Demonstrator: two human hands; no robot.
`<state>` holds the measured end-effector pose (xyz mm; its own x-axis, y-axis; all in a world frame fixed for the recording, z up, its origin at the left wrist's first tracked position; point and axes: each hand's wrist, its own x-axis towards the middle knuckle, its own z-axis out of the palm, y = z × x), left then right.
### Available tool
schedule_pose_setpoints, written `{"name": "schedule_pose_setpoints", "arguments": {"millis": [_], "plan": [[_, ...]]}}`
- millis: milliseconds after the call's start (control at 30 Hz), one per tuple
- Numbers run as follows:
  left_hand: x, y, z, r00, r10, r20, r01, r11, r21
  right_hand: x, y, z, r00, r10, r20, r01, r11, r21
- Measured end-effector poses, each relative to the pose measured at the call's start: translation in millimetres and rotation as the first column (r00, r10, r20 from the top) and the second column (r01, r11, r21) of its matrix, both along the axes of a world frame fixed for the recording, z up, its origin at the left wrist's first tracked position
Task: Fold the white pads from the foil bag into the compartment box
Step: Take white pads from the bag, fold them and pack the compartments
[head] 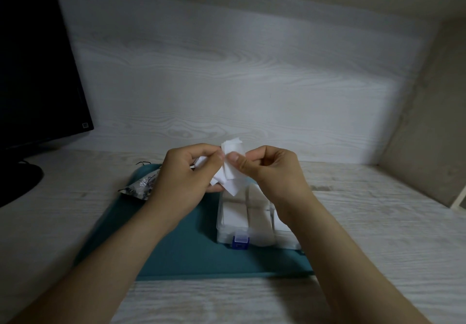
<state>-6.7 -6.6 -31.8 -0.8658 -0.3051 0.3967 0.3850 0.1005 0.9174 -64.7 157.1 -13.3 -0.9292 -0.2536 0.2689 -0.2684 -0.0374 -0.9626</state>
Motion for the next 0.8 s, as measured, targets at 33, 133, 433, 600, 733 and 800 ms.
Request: {"name": "schedule_pose_setpoints", "arguments": {"millis": [33,133,433,600,733,800], "plan": [[0,-1,0,1.0,-0.005,0.001,0.005,1.0,0.005,0,-1,0,1.0,-0.001,0.001,0.001,1.0,0.004],[0,-1,0,1.0,-0.022,0.003,0.022,1.0,-0.004,-1,-2,-1,1.0,-0.003,0.011,0.003,1.0,-0.004],[-2,0,-1,0.999,0.036,-0.02,-0.035,0.999,0.03,-3,-2,-1,0.988,0.074,-0.132,-0.077,0.997,-0.02],[-5,-2,-3,0.992,0.123,-0.038,-0.125,0.989,-0.08,-2,-7,-3,0.937,-0.087,-0.339,0.074,0.996,-0.049],[-4,0,-4,0.999,0.031,0.008,-0.029,0.987,-0.157,-1,-7,-6,0.672,-0.256,-0.695,0.362,0.932,0.007],[-1,6,-2,0.993,-0.103,0.057,0.109,0.988,-0.111,2,-8,-8,0.592,-0.198,-0.781,0.369,0.929,0.045]]}}
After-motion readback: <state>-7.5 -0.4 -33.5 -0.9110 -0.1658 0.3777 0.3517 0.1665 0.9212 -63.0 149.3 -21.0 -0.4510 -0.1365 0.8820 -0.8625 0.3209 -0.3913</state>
